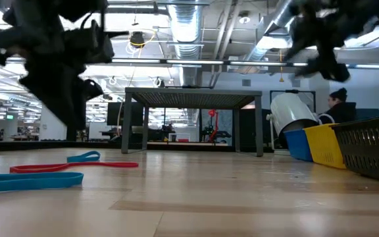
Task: Pick & Place Office Desk Supplies
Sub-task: Put the blue rubber band into the yellow basket
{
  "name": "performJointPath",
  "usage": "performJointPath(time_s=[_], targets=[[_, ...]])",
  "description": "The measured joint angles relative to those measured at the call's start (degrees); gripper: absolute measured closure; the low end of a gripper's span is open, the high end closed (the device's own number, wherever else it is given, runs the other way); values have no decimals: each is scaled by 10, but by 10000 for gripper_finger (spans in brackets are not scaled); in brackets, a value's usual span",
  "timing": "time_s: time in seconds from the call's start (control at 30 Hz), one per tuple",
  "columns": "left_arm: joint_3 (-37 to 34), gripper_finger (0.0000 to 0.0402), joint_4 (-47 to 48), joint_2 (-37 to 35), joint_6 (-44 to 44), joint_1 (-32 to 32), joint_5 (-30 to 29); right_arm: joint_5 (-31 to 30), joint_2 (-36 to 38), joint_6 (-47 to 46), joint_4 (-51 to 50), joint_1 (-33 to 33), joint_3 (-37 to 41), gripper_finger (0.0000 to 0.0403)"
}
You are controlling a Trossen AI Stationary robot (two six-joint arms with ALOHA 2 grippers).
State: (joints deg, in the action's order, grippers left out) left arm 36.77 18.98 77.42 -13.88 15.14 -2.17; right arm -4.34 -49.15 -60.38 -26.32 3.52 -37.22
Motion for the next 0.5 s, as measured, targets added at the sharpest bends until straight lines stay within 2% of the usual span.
performJointPath(time_s=[0.23,0.5], targets=[[0,295,-8,46,89,0,0,-12,40,-3,147,-47,0,251],[0,295,-14,74,121,0,0,-39,49,-1,200,-85,0,275]])
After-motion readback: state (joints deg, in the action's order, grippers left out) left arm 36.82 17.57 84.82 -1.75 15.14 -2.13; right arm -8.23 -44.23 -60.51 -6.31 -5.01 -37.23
